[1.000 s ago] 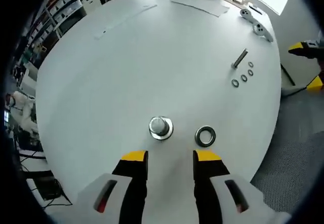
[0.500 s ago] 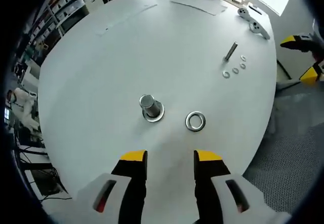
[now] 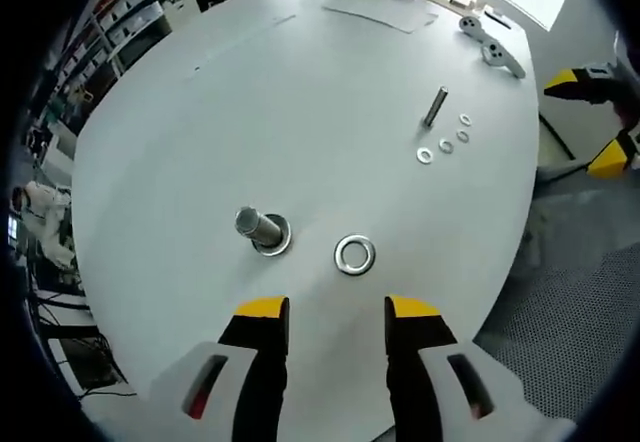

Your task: Place the washer onto the threaded stud by aligning its center hole with the stud, sliding it down to the base, and recovering from edge contact or off-axis alignment until the washer reaches the visible bottom stop.

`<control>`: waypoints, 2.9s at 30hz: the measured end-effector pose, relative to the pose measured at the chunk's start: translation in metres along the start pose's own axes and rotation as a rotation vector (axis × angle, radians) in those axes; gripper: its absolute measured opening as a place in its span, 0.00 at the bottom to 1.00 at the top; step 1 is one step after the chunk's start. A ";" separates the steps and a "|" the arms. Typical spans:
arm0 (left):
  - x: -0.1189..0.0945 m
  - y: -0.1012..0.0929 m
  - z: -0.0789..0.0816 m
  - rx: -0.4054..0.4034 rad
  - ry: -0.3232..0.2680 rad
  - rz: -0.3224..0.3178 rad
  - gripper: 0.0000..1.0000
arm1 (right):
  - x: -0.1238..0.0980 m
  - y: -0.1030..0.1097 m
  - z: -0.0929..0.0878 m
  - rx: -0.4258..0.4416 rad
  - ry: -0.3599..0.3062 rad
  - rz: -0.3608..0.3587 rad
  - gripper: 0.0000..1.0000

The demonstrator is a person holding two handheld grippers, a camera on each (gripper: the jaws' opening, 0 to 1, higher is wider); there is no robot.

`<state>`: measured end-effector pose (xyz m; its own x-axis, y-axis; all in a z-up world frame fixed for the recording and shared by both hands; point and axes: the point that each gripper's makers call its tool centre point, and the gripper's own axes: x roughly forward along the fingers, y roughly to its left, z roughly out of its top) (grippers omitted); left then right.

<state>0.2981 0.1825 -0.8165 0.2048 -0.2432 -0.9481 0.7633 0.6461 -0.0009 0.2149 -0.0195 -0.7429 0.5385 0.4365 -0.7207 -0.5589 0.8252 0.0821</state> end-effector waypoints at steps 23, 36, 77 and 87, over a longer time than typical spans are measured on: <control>0.043 -0.023 0.016 0.035 0.079 -0.034 0.36 | 0.000 0.001 -0.001 0.012 0.002 0.014 0.56; 0.056 -0.021 0.013 0.109 0.157 -0.022 0.30 | 0.000 0.002 -0.001 0.011 0.001 0.014 0.56; 0.056 -0.025 0.007 0.080 0.191 -0.015 0.24 | -0.001 0.001 0.000 0.006 -0.001 0.013 0.56; 0.054 -0.027 0.007 0.102 0.211 -0.002 0.20 | -0.001 0.001 -0.001 0.008 0.002 0.010 0.56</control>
<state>0.2925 0.1468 -0.8653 0.0790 -0.0811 -0.9936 0.8239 0.5664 0.0192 0.2136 -0.0194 -0.7431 0.5317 0.4437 -0.7213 -0.5593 0.8236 0.0943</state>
